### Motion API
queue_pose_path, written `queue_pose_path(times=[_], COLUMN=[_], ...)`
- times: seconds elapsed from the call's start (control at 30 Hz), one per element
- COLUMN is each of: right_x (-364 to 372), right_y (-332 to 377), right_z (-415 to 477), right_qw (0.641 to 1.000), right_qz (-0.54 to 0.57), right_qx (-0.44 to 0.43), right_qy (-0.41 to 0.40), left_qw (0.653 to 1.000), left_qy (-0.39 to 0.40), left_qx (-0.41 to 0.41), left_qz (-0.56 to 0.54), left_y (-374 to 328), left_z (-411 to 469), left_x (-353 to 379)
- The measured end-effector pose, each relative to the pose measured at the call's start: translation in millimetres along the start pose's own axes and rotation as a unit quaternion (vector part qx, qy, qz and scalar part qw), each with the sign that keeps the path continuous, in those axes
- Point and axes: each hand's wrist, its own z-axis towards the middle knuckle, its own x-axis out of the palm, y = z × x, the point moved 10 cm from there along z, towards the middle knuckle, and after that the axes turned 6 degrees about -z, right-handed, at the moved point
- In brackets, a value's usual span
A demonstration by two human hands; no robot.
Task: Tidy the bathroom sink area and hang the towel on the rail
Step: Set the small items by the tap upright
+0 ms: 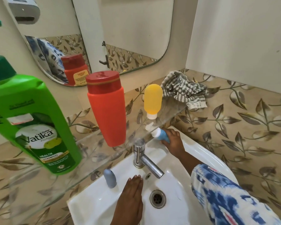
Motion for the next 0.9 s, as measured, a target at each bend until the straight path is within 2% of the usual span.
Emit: queue_pose_path(times=[0.2,0.37,0.6,0.67,0.77,0.83,0.9], right_x=[-2,17,22,21,14,-13,-52], right_y=[-14,-22,-20,-17,-16,-23,-32], right_z=[-1,-9,-10,-11,-8,-8,-15], right_qw=[0.993,0.952,0.947,0.952,0.968,0.963,0.918], right_qz=[0.106,0.268,0.273,0.259,0.195,0.199,0.278], right_qx=[0.054,0.145,0.167,0.162,0.146,0.18,0.231], right_qy=[-0.014,0.015,0.003,0.023,0.054,-0.026,-0.163], left_qw=[1.0,1.0,1.0,1.0,0.996,0.993,0.989], left_qy=[0.027,0.019,0.018,0.0,-0.043,-0.064,-0.069], left_qx=[0.005,0.014,-0.002,0.011,0.074,0.097,0.119], left_qz=[-0.014,-0.018,-0.002,0.009,0.027,0.032,0.047], left_y=[-5,-6,-1,-5,-16,-24,-35], left_z=[-1,0,1,0,-2,-3,-2], left_x=[10,4,-10,-17,-23,-27,-26])
